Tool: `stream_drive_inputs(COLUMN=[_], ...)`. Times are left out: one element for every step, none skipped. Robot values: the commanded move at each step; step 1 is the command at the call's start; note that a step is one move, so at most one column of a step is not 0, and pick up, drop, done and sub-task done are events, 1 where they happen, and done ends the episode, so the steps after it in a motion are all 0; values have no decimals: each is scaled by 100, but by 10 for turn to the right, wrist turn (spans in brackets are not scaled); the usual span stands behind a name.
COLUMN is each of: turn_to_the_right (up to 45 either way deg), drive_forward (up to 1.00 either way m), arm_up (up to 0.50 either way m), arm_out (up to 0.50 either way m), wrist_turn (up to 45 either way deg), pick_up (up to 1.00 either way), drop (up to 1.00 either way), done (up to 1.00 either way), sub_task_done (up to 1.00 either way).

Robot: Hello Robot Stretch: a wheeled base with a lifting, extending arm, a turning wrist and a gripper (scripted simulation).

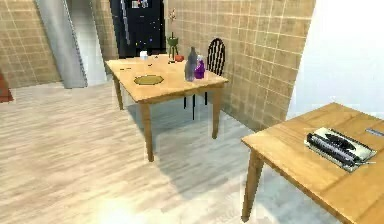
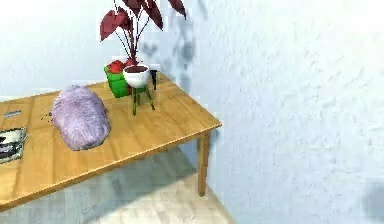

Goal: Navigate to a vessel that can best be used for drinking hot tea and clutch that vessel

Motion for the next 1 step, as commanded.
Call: stream_drive_inputs(turn_to_the_right=[-300], drive_forward=[0], arm_up=[0], arm_out=[0], wrist_turn=[0], pick_up=[0], drop=[0], done=[0], sub_task_done=[0])
